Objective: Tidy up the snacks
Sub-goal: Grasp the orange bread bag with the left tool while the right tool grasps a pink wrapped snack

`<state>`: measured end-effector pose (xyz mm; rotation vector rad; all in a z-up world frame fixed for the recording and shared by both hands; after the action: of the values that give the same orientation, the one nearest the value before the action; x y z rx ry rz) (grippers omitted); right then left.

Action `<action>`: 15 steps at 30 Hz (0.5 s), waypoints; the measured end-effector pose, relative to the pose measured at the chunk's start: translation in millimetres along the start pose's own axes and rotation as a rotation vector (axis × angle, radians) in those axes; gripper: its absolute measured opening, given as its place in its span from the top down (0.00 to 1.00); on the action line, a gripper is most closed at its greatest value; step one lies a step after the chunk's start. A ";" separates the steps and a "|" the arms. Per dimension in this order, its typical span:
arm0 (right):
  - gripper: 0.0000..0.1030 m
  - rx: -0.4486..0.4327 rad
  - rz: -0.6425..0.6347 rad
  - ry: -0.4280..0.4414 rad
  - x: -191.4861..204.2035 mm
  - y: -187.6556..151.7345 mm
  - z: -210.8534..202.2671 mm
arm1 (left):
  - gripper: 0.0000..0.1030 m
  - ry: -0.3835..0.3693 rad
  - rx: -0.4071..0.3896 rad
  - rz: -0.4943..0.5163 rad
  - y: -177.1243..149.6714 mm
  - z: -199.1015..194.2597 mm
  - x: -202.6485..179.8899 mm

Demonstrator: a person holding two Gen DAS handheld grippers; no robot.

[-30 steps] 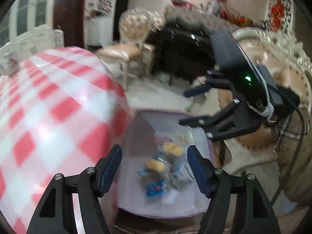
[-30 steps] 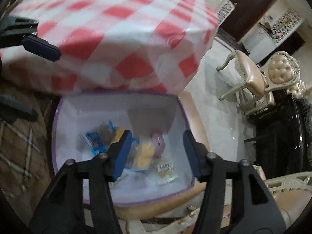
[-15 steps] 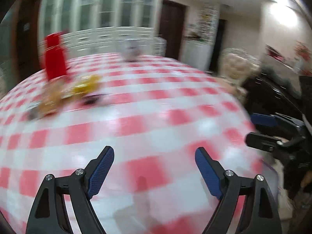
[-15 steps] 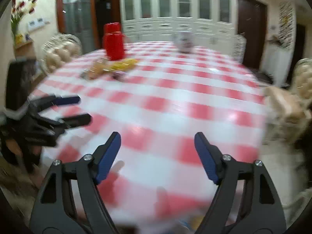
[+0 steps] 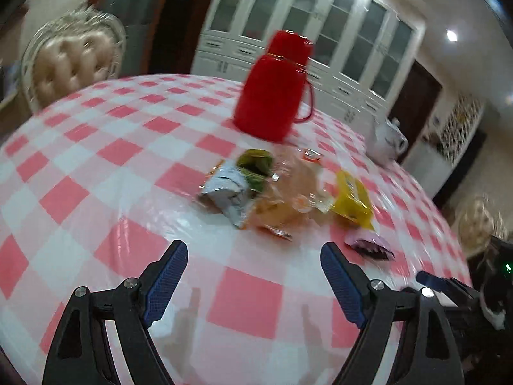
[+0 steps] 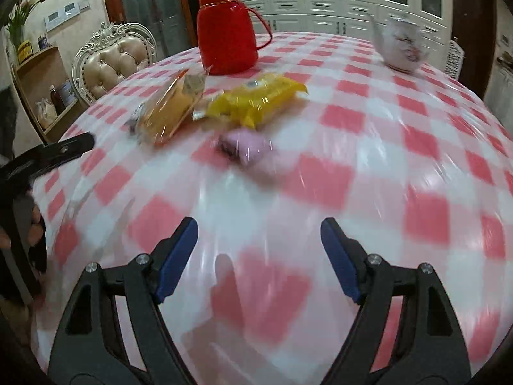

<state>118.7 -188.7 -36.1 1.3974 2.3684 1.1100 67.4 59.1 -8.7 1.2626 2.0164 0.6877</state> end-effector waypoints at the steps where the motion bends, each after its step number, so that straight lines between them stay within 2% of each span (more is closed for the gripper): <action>1: 0.20 0.004 -0.004 0.004 -1.0 8.1 7.5 | 0.17 -0.014 0.024 -0.025 -0.9 5.4 4.9; 5: 0.20 0.049 -0.039 0.038 4.3 35.1 45.8 | 0.17 -0.040 0.031 -0.076 1.3 8.9 11.9; 10: 0.20 0.115 -0.098 0.046 19.4 50.2 79.5 | 0.17 -0.019 0.011 -0.044 2.0 6.4 9.2; 11: 0.25 0.119 -0.121 0.035 22.5 50.7 82.1 | 0.17 -0.024 0.018 -0.044 0.6 6.9 8.5; 12: 0.36 0.118 -0.138 0.031 25.0 50.3 82.5 | 0.17 -0.028 0.025 -0.042 -1.0 7.3 7.4; 13: 0.72 0.111 -0.149 0.019 26.2 50.3 81.0 | 0.17 -0.027 0.027 -0.040 -1.2 7.9 7.0; 15: 0.72 0.091 -0.138 0.005 26.8 48.2 73.9 | 0.17 -0.016 0.022 -0.022 -1.5 8.1 5.6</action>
<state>173.2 -115.7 -50.1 1.2369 2.5045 0.9833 70.9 64.4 -16.4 1.2532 2.0269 0.6446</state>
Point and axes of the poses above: each gripper's, at about its wrist camera, not at the fingertips, and z roughly the way its jaws point, x to its left, y to its top, the point moved 8 cm from there along z, roughly the way its jaws point, and after that the axes turned 7 degrees about y, right-handed, at the moved point
